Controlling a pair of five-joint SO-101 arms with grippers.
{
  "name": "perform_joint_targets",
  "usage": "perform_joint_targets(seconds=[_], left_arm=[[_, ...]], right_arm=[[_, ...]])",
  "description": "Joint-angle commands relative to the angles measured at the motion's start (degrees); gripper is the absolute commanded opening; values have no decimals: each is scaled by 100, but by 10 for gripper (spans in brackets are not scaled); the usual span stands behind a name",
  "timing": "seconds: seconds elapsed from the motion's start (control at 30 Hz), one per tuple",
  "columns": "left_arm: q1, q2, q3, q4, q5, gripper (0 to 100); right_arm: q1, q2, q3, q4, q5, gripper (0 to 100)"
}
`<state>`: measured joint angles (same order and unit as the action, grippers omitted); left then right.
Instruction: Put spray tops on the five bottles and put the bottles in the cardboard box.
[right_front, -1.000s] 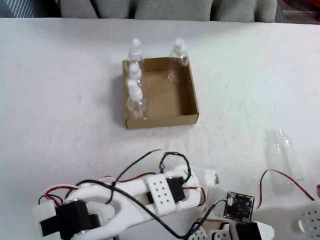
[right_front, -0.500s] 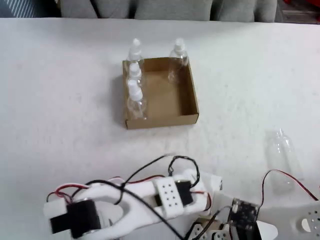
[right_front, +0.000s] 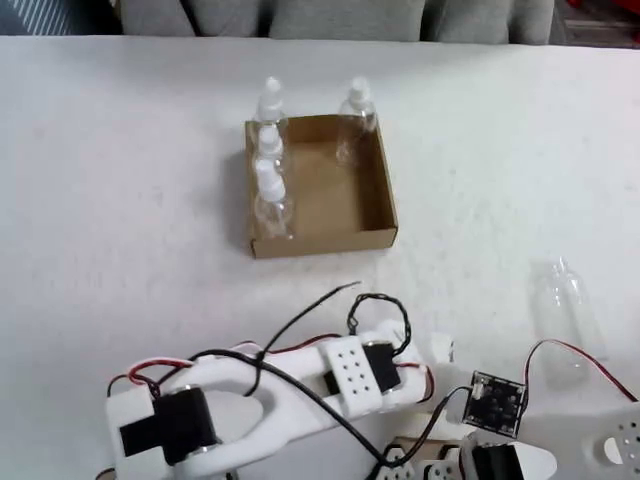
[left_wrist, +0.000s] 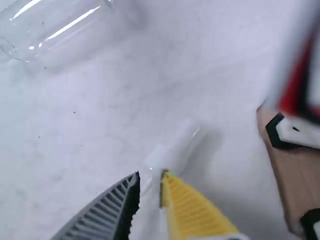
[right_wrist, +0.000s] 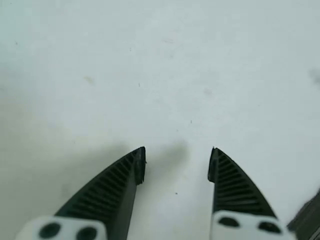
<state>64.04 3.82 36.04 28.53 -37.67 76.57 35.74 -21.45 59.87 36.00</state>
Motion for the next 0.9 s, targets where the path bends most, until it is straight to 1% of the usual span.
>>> perform_joint_targets(seconds=[0.0, 0.07, 0.3, 0.37, 0.53, 0.63, 0.77, 0.87], left_arm=[[-4, 66, -167, 141, -79, 34], [-4, 66, -167, 141, -79, 18], [-31, 48, -167, 141, -44, 20], [-145, -4, -185, 123, 9, 20], [-611, -769, -158, 141, 686, 20], [-752, -1376, 167, 88, 826, 20], [-646, -2044, 712, -114, 809, 23], [-382, -2097, 1055, -352, 791, 24]], right_arm=[[4, -119, -246, 57, 53, 171], [4, -119, -255, 48, 53, 171], [-4, -119, -255, 48, 44, 170], [-4, -119, -255, 57, 0, 170], [4, -75, -255, 66, 0, 170], [4, -75, -255, 66, 0, 170], [4, -84, -255, 66, 0, 170], [4, -75, -255, 66, 0, 170]])
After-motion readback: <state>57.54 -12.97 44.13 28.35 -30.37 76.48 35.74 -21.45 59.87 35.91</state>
